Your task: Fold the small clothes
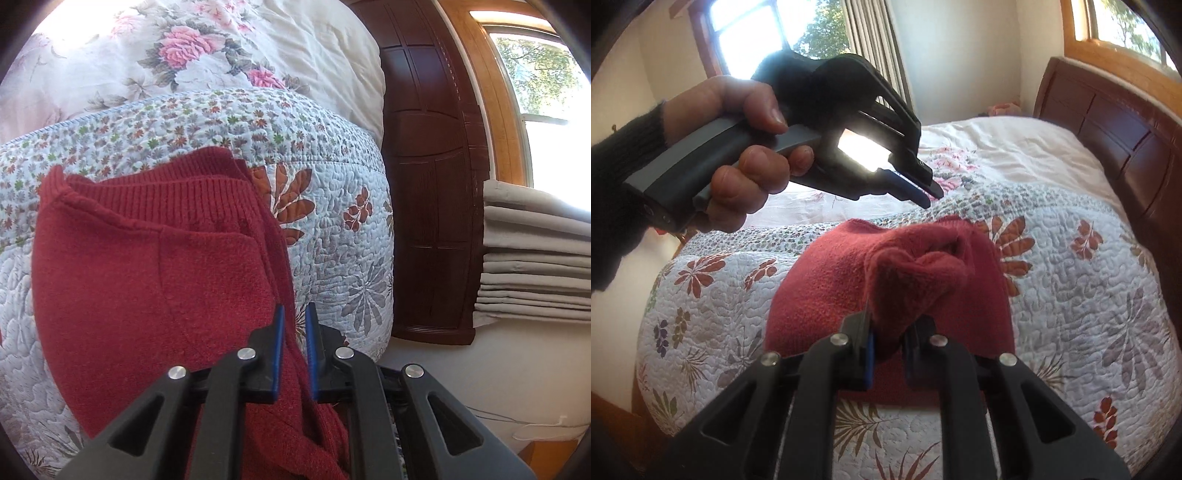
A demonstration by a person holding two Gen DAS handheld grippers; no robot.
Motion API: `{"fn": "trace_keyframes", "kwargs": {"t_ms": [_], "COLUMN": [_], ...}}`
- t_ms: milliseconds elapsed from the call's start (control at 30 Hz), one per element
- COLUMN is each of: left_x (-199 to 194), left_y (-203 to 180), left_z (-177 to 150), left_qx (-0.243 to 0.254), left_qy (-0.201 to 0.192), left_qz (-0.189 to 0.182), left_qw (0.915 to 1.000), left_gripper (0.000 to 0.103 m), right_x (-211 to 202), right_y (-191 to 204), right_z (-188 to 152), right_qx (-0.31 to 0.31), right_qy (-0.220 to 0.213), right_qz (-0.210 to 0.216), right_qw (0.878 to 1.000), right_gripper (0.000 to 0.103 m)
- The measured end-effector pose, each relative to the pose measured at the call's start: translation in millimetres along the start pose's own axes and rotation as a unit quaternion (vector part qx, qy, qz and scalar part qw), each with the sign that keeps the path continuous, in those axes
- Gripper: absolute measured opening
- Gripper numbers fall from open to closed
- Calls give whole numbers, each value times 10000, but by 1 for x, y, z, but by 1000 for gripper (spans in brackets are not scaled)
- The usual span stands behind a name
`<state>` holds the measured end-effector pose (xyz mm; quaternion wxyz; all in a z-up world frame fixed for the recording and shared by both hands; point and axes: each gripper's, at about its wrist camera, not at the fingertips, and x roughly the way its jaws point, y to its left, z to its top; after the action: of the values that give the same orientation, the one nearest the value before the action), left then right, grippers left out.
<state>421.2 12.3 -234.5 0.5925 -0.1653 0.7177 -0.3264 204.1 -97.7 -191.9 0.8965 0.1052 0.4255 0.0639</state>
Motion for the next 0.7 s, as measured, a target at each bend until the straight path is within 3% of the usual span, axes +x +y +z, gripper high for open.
{"fn": "trace_keyframes", "kwargs": {"t_ms": [100, 167, 300, 367, 433, 533, 567, 700], "left_x": [9, 6, -17, -33, -46, -59, -60, -55], "left_y": [2, 6, 13, 17, 19, 23, 25, 41], "left_z": [-11, -21, -48, -67, -91, -133, -147, -195], "left_qx": [101, 183, 326, 373, 483, 724, 795, 689], "left_qy": [-43, -125, -450, -664, -786, -882, -892, -970], "left_qz": [78, 120, 56, -13, -82, -150, -144, -536], "left_qw": [9999, 9997, 9984, 9971, 9957, 9934, 9927, 9914], "left_gripper": [9, 11, 21, 35, 41, 55, 55, 60], "right_x": [16, 28, 50, 55, 56, 55, 56, 79], "right_y": [-36, -58, -95, -108, -118, -134, -140, -159], "right_z": [-27, -44, -69, -77, -79, -71, -64, -18], "right_qx": [812, 1374, 2377, 2755, 2908, 2943, 2964, 2862], "right_qy": [435, 660, 952, 1010, 1043, 1070, 1063, 1156], "right_qz": [560, 1113, 2191, 2703, 3000, 3235, 3265, 3285], "right_qw": [9942, 9820, 9415, 9170, 9025, 8929, 8912, 8926], "right_gripper": [10, 11, 18, 31, 44, 64, 71, 73]}}
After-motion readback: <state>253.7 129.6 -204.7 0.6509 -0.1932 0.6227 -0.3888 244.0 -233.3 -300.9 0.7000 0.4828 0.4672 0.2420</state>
